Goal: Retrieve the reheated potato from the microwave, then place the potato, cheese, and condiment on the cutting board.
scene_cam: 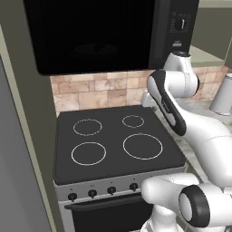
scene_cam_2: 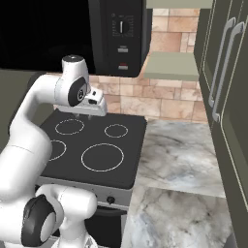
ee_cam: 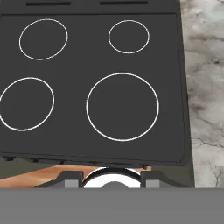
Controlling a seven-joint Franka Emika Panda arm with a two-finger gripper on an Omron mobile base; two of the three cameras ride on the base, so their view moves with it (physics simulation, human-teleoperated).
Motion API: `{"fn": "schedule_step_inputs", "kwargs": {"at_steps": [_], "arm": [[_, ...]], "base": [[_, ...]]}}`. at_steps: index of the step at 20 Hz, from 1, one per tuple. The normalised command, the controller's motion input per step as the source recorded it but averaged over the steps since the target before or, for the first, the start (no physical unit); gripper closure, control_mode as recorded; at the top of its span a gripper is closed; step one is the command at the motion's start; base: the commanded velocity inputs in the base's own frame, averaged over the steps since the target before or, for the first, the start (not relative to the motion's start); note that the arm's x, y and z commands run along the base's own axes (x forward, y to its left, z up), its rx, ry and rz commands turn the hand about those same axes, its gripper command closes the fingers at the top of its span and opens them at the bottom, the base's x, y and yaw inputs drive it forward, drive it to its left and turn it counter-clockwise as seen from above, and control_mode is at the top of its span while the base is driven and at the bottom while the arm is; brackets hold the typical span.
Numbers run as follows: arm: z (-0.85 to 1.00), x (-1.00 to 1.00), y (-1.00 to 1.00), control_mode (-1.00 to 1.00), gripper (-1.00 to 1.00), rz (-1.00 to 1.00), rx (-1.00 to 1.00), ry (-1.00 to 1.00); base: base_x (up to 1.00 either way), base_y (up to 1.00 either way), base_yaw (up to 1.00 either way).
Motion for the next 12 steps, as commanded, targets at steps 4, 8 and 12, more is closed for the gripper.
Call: {"fn": "schedule_step_inputs", "kwargs": {"at_steps": [4, 8, 12], "arm": [[0.00, -0.11, 0.00, -1.00, -1.00, 0.00, 0.00, 0.00], [-0.01, -0.28, -0.07, -1.00, -1.00, -0.01, 0.02, -0.15], [0.10, -0.25, -0.05, -1.00, -1.00, 0.00, 0.02, -0.23]], "base": [[0.00, 0.00, 0.00], [0.00, 0.00, 0.00], [0.00, 0.00, 0.00]]}}
